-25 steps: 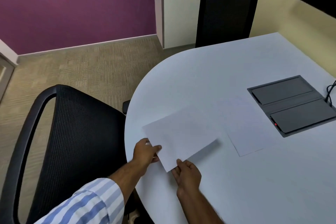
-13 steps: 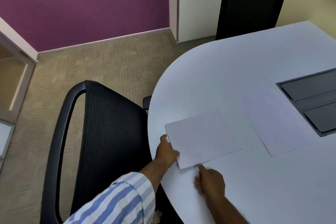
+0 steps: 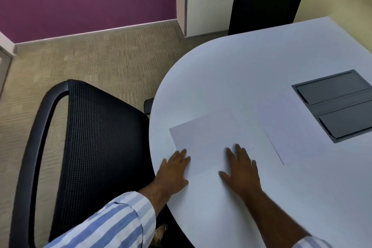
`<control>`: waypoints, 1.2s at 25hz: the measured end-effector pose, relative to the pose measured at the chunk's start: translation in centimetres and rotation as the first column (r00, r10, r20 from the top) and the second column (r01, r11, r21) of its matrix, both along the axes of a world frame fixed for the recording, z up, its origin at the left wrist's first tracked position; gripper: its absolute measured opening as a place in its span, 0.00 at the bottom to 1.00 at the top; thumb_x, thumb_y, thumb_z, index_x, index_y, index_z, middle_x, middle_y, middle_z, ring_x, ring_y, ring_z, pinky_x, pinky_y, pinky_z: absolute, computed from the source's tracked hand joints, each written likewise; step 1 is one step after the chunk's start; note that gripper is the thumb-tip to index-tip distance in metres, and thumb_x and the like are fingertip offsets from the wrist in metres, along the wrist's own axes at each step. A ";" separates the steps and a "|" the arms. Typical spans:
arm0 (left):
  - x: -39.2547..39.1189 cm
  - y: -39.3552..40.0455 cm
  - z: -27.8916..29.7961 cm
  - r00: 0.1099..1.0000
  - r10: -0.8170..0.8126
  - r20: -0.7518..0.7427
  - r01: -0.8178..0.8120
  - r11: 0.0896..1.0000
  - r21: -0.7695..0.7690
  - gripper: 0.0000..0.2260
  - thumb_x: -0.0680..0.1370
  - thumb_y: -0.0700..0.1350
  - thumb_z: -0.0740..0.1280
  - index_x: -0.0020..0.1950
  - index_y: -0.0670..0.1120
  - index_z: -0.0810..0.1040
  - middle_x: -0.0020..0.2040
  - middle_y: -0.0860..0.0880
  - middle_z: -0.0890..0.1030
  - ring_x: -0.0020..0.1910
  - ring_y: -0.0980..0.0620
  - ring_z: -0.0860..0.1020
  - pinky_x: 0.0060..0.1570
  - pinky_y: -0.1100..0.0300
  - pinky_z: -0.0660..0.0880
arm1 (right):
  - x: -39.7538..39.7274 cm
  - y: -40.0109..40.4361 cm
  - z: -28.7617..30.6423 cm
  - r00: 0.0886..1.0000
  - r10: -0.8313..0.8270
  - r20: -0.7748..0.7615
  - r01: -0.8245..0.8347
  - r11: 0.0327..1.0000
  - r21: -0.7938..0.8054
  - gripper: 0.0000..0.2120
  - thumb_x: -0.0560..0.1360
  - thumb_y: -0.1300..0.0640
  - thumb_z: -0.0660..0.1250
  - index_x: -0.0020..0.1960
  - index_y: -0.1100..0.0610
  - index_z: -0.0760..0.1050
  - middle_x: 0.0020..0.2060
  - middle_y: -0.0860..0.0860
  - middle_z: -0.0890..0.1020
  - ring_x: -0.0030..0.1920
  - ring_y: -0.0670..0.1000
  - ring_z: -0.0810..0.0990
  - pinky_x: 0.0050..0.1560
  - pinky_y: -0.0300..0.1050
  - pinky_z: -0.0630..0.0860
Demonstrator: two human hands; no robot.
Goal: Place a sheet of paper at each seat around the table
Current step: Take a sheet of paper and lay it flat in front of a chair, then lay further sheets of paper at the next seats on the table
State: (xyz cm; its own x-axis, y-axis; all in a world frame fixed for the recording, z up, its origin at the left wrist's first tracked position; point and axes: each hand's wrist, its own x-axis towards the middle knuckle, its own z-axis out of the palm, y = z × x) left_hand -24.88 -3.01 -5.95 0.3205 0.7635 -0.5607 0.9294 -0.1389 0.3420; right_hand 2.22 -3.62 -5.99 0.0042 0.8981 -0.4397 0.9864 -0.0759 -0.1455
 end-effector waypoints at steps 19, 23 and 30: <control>-1.4 -0.5 0.5 0.999 -0.040 0.005 0.040 0.999 -0.004 0.47 0.77 0.44 0.74 0.86 0.53 0.45 0.85 0.56 0.37 0.84 0.52 0.39 0.82 0.39 0.48 | -0.3 -0.3 -0.5 0.999 -0.027 -0.023 0.027 0.999 -0.024 0.44 0.79 0.36 0.64 0.85 0.46 0.44 0.85 0.50 0.42 0.85 0.54 0.46 0.80 0.60 0.59; -0.4 -1.2 1.4 0.986 0.028 0.165 -0.046 0.993 0.109 0.42 0.77 0.48 0.72 0.85 0.54 0.52 0.85 0.57 0.41 0.85 0.53 0.42 0.82 0.44 0.51 | 0.2 -3.3 1.5 0.984 -0.142 -0.106 0.153 0.982 0.107 0.42 0.79 0.38 0.65 0.85 0.48 0.50 0.85 0.50 0.53 0.84 0.53 0.55 0.78 0.54 0.65; 5.0 -2.5 3.6 0.837 0.152 0.526 -0.220 0.973 0.068 0.24 0.78 0.43 0.75 0.73 0.50 0.75 0.80 0.54 0.65 0.80 0.53 0.63 0.75 0.64 0.59 | 2.3 -9.6 6.3 0.898 -0.355 -0.260 0.411 0.888 0.208 0.30 0.79 0.41 0.67 0.79 0.48 0.66 0.76 0.46 0.70 0.75 0.50 0.70 0.70 0.51 0.74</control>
State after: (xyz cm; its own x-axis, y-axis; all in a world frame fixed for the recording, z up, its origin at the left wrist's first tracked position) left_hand -19.86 -5.53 -2.33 0.3815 0.8886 -0.2545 0.6367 -0.0530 0.7692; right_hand 4.57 -13.20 0.30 0.3036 0.9249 -0.2289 0.8319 -0.3744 -0.4096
